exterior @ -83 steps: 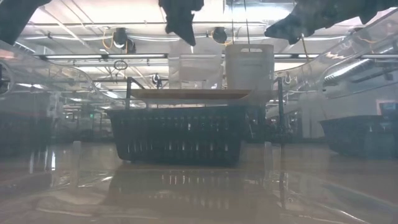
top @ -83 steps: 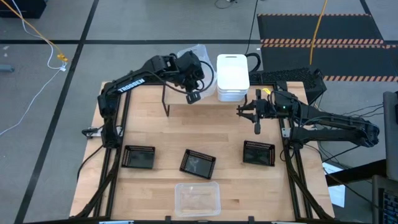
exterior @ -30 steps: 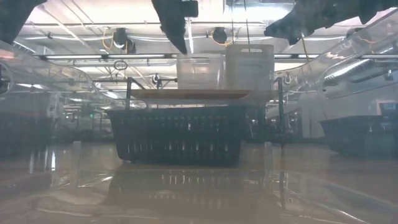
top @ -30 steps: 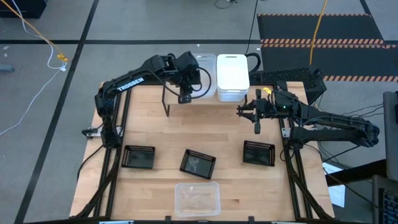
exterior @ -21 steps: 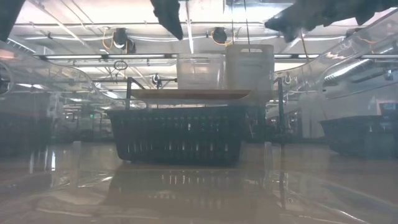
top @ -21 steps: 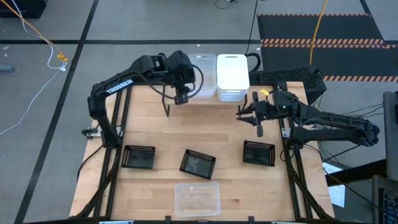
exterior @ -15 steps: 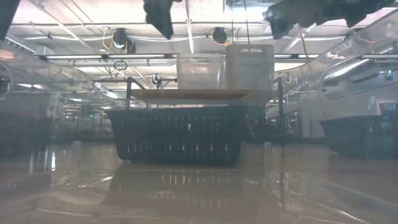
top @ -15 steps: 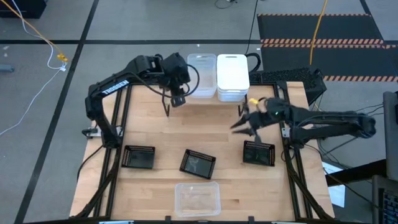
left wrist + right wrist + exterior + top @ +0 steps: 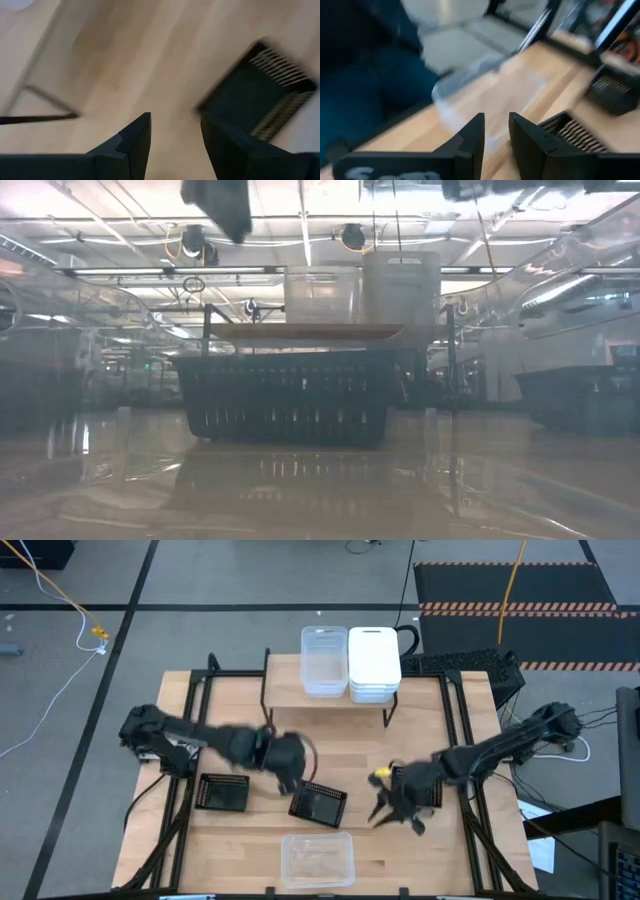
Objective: Stack baskets on shelf by color
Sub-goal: Stack the transparent bin on top of the transparent bins on the shelf
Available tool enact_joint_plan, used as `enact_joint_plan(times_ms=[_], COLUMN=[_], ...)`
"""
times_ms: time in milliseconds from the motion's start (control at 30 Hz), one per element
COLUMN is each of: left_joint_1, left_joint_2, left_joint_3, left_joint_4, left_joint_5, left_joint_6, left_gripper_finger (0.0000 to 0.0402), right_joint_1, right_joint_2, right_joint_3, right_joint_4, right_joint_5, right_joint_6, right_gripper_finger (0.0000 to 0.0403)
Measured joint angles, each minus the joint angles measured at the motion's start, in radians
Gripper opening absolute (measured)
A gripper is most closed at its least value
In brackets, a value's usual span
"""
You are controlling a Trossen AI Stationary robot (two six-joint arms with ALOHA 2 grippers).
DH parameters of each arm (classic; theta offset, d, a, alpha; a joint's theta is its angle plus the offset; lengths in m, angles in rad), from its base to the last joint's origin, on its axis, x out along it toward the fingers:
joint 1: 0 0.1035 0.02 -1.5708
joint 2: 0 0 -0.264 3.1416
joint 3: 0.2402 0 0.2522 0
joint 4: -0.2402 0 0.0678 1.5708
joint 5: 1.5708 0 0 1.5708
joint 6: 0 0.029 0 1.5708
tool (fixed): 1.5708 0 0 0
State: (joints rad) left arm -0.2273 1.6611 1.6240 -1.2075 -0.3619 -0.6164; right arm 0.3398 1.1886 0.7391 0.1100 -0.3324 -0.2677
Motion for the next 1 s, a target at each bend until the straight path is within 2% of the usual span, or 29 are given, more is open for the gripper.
enact_joint_plan(times_ms=[167, 300, 400, 667, 867, 1000], left_joint_1=[-0.191, -0.29, -0.341, -0.388, -0.421, -0.438], left_joint_2=[0.0, 0.0, 0.0, 0.008, 0.009, 0.009], left_joint_3=[-0.016, -0.016, -0.016, -0.086, -0.152, -0.165], left_joint_4=[0.094, 0.117, 0.103, 0.11, 0.11, 0.107], left_joint_5=[-0.158, -0.284, -0.338, -0.352, -0.307, -0.302], left_joint_6=[-0.18, -0.301, -0.37, -0.56, -0.678, -0.704], left_gripper_finger=[0.0175, 0.0175, 0.0175, 0.0175, 0.0175, 0.0175], right_joint_1=[0.078, 0.111, 0.12, 0.139, 0.152, 0.153], right_joint_2=[0.167, 0.299, 0.384, 0.523, 0.523, 0.506], right_joint_3=[0.07, 0.197, 0.261, 0.362, 0.384, 0.384], right_joint_4=[-0.025, -0.146, -0.222, -0.231, -0.235, -0.221], right_joint_5=[0.048, 0.043, 0.047, 0.048, 0.099, 0.101], right_joint_6=[-0.154, -0.294, -0.392, -0.531, -0.623, -0.668], right_gripper_finger=[0.0084, 0.0084, 0.0084, 0.0084, 0.0084, 0.0084])
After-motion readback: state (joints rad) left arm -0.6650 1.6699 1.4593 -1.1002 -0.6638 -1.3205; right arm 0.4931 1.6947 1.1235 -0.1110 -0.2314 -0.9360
